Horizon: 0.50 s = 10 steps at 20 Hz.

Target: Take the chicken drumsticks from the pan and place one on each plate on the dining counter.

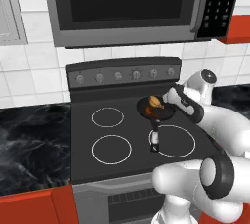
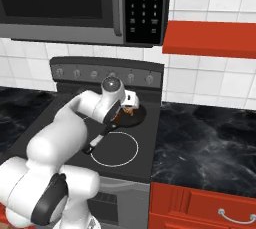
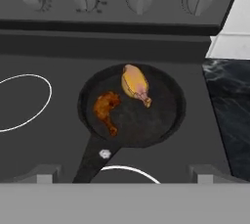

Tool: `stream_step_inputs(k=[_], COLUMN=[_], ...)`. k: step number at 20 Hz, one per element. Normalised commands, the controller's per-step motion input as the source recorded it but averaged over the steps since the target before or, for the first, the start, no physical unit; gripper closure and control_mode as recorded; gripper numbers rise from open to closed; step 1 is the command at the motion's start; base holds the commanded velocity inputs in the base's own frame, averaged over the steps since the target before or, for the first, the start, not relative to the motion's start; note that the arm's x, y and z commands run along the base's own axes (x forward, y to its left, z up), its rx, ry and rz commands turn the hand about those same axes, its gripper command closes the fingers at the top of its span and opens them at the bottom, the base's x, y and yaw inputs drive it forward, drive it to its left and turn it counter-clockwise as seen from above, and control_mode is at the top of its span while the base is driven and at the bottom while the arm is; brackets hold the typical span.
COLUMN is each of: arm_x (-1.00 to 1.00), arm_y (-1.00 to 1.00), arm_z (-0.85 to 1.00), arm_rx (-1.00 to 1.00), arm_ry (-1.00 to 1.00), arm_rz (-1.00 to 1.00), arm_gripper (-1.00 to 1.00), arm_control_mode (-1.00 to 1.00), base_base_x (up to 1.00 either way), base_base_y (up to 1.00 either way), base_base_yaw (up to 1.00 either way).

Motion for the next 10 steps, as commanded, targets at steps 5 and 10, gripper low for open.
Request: stream_step_inputs(k=[5,10], arm_x=[0.63,0.65], arm_y=[0.00,0.00], arm_z=[-0.36,-0.19], arm_rx=[0.00,0.00], arm_ry=[0.05,0.12], arm_rz=[0.01,0.00], arm_gripper=[-1.00,-1.00], arm_control_mode=[-1.00,-1.00], base_base_x=[0.00,0.00], base_base_y=[0.00,0.00], base_base_yaw=[0.00,0.00])
